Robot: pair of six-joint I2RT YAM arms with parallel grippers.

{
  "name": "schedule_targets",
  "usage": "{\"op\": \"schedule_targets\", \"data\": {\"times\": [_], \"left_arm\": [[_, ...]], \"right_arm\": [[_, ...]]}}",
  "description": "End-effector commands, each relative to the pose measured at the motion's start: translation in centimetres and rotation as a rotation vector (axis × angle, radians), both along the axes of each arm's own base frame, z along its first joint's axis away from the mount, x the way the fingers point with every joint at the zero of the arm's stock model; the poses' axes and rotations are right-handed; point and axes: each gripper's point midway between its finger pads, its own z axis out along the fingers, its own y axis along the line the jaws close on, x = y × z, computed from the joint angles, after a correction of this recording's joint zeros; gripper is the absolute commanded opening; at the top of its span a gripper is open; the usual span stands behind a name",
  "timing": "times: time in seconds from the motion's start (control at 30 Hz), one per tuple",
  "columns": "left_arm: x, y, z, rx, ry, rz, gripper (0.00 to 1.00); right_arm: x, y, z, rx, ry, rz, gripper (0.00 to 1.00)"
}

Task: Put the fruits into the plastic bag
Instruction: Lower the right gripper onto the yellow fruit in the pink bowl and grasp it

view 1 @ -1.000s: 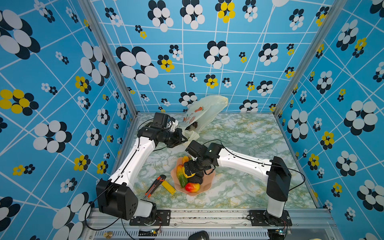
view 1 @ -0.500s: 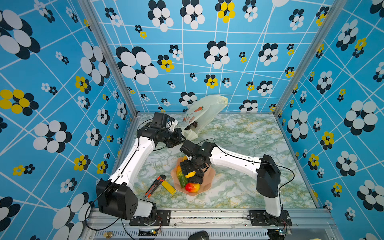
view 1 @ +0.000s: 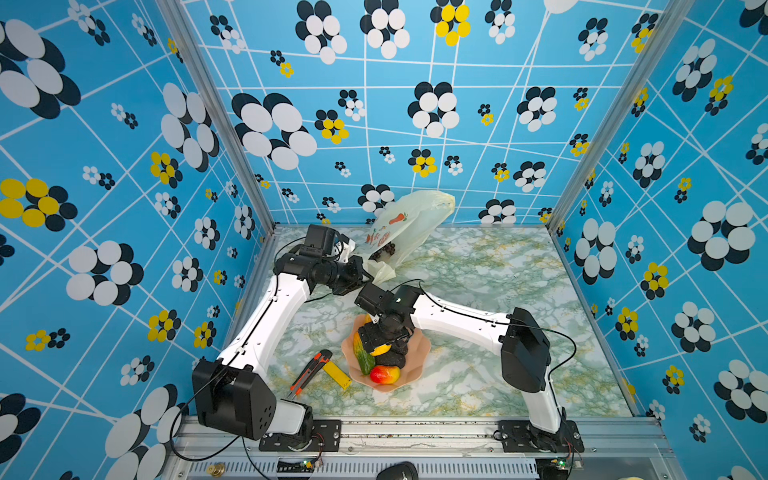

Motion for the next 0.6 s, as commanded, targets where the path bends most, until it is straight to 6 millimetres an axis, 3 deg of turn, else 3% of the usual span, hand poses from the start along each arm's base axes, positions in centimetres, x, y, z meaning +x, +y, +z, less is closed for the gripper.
{"op": "schedule_targets", "data": {"times": [0.0,0.37,0.57], "left_arm": [[0.3,0.16,0.03,-0.006,0.007,0.009,0.0],[0.17,0.09,-0.18,-0.013,0.015,0.01,0.0],[0.08,0.15,-0.19,-0.017,0.015,0.012,0.0]], "right_arm": [[-0.39,0.29,0.03,-0.012,0.017,0.022,0.83],[-0.44,0.2,-0.73,-0.027,0.032,0.012,0.77],[-0.68,0.34,-0.84,-0.022,0.043,0.021,0.63]]}}
